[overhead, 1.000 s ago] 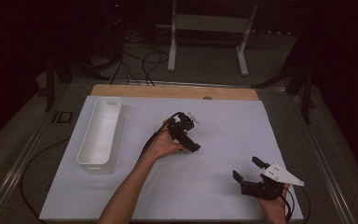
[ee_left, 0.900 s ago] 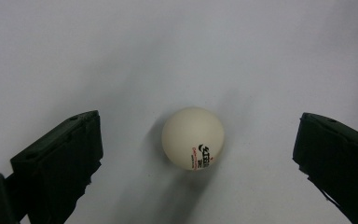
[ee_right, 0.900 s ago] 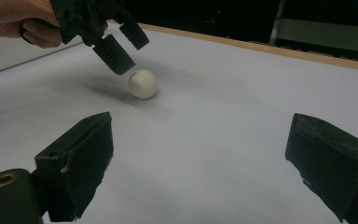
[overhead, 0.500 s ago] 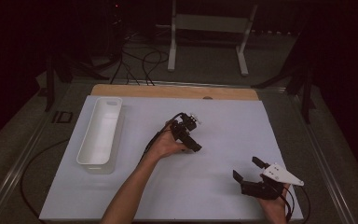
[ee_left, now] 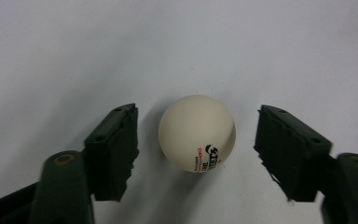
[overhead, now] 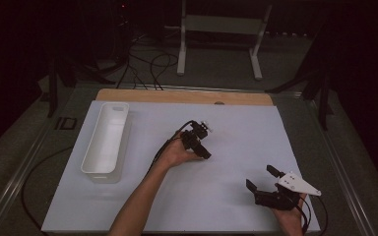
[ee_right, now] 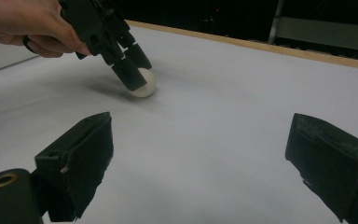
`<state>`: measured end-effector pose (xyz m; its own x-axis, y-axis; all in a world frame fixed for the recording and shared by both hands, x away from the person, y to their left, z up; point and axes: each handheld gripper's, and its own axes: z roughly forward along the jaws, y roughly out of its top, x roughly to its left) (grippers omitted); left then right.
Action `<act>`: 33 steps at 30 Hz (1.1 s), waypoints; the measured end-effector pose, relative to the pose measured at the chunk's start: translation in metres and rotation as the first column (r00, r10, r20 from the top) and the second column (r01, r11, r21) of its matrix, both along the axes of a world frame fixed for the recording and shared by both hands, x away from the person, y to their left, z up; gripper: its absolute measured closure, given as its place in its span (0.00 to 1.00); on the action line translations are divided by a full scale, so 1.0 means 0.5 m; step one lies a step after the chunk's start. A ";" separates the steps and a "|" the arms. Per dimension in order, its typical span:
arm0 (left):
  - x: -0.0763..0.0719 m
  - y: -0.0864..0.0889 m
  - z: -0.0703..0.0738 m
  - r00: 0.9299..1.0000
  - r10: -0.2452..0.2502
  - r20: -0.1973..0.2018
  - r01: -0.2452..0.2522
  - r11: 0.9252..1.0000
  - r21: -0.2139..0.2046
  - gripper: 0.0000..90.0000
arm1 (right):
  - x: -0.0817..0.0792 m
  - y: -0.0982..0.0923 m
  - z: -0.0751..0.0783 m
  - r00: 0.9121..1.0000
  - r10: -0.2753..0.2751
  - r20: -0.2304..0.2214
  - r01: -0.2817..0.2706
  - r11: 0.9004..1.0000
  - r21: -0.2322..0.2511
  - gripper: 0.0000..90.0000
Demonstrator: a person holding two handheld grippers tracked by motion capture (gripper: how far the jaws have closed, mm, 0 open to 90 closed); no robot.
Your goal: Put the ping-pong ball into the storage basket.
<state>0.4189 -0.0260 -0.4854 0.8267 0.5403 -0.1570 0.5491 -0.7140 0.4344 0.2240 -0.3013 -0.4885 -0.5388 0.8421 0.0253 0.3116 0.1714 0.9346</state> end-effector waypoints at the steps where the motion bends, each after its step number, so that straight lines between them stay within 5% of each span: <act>1: 0.001 0.000 -0.001 1.000 0.002 -0.007 -0.002 1.000 0.000 0.41 | 0.000 0.000 0.000 1.000 0.000 0.000 0.000 1.000 0.000 0.08; 13: 0.002 -0.001 -0.010 0.999 0.008 -0.036 -0.008 1.000 0.011 0.56 | 0.000 0.000 0.000 1.000 0.001 -0.002 -0.001 1.000 0.000 0.08; 33: -0.003 0.007 0.010 1.000 0.019 0.001 -0.019 0.999 0.030 0.57 | -0.001 0.002 0.000 1.000 0.004 -0.002 -0.004 1.000 -0.001 0.08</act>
